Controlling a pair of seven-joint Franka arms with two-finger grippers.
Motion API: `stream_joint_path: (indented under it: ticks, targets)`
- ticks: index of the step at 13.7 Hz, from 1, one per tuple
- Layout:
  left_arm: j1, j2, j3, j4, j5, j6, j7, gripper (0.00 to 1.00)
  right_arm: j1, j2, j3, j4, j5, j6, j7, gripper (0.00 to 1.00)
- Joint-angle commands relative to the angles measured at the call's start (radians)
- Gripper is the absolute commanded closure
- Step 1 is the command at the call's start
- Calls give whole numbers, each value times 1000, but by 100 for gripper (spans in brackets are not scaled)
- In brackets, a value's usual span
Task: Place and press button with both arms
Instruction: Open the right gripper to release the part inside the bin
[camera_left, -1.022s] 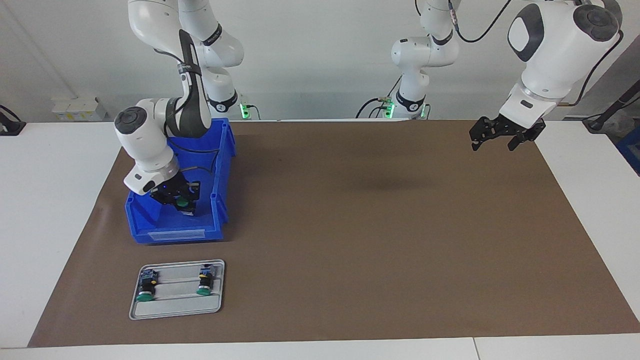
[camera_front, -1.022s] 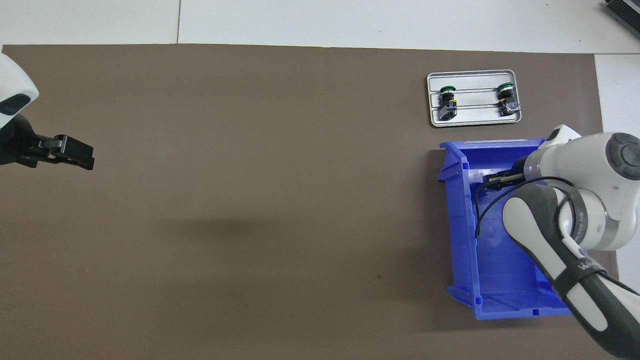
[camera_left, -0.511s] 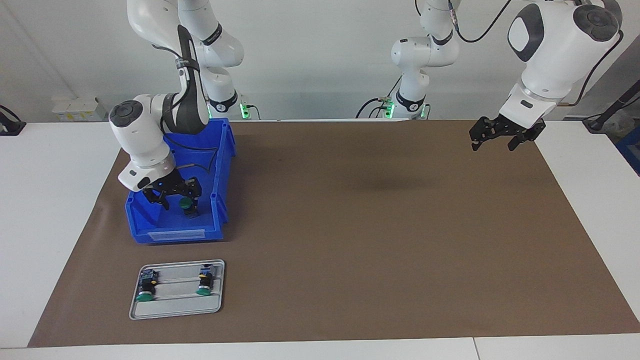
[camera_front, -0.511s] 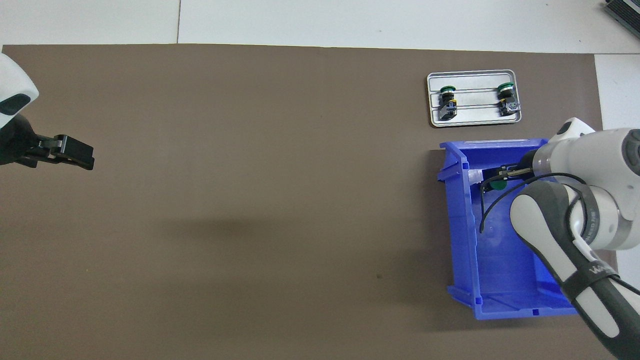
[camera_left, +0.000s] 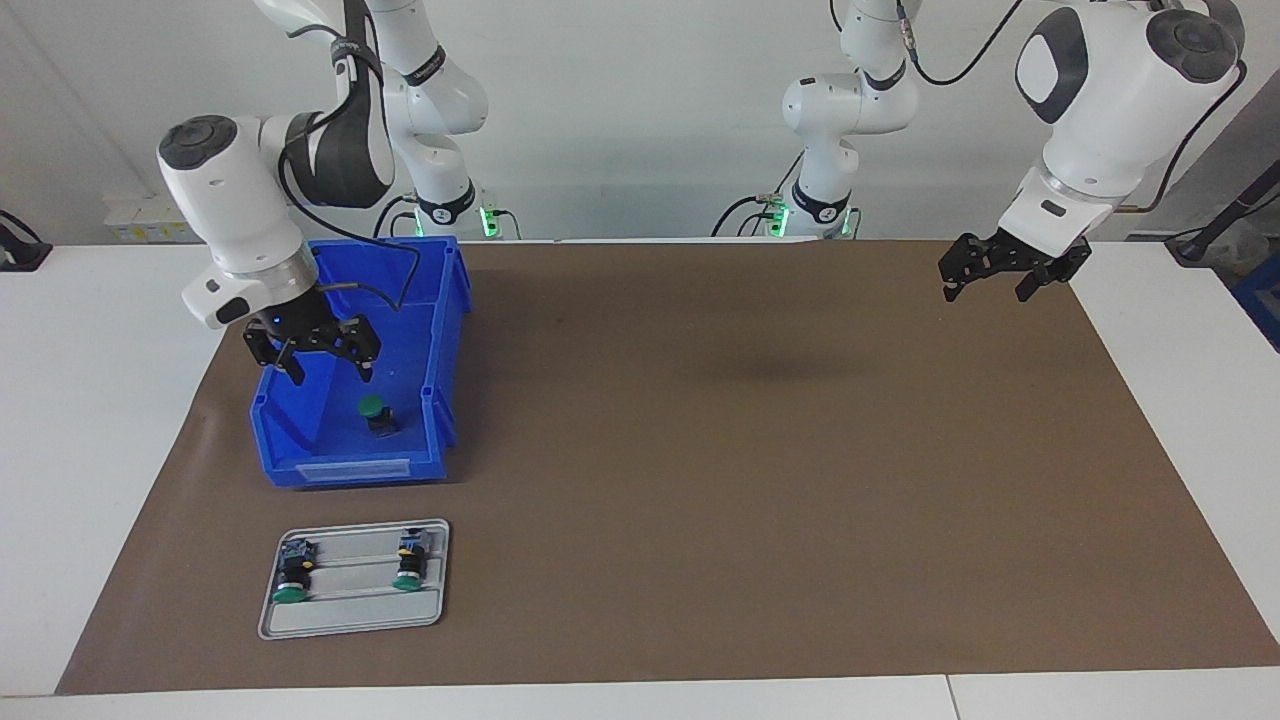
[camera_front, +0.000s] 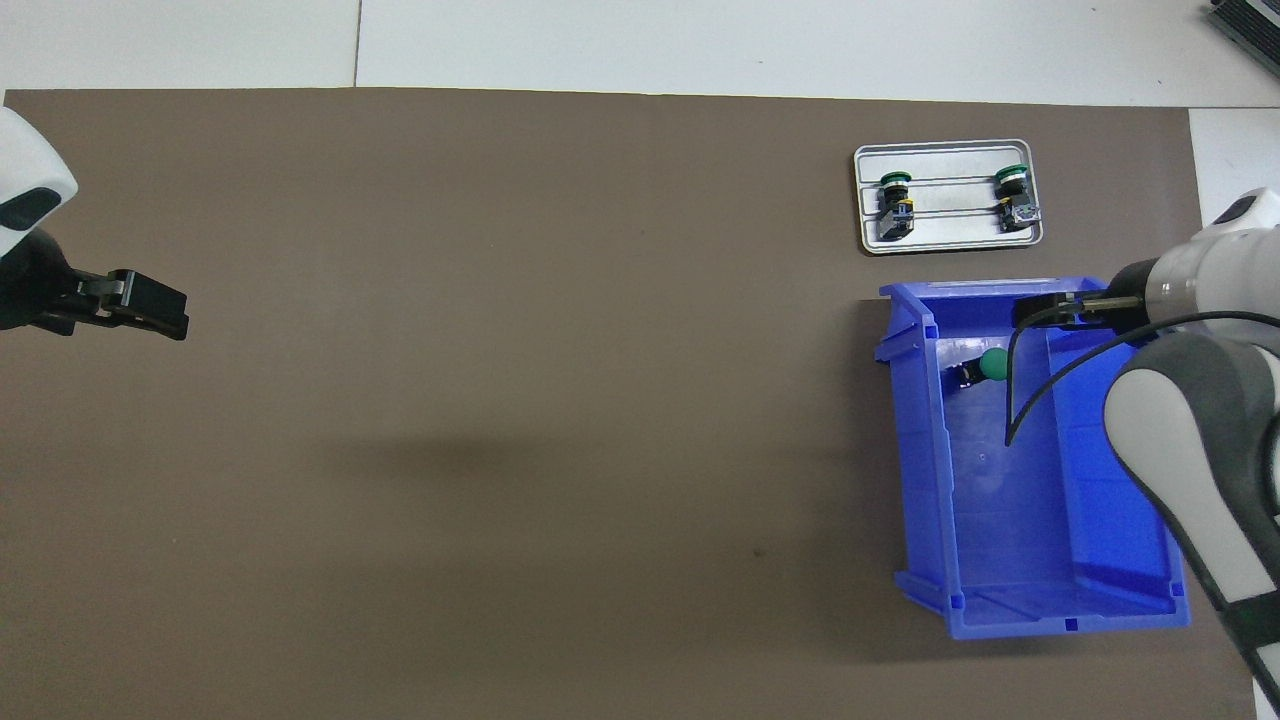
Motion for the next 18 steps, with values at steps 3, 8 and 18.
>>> stream_joint_path:
  ticks: [3, 8, 18]
  targets:
    - [10, -33, -3, -41, -9, 23, 11, 0, 39, -38, 15, 77, -13, -141, 128, 3]
    - [12, -33, -3, -41, -9, 21, 11, 0, 104, -31, 18, 180, -53, -253, 223, 3]
    - [10, -33, -3, -41, -10, 23, 11, 0, 99, -14, 18, 275, -50, -360, 214, 0]
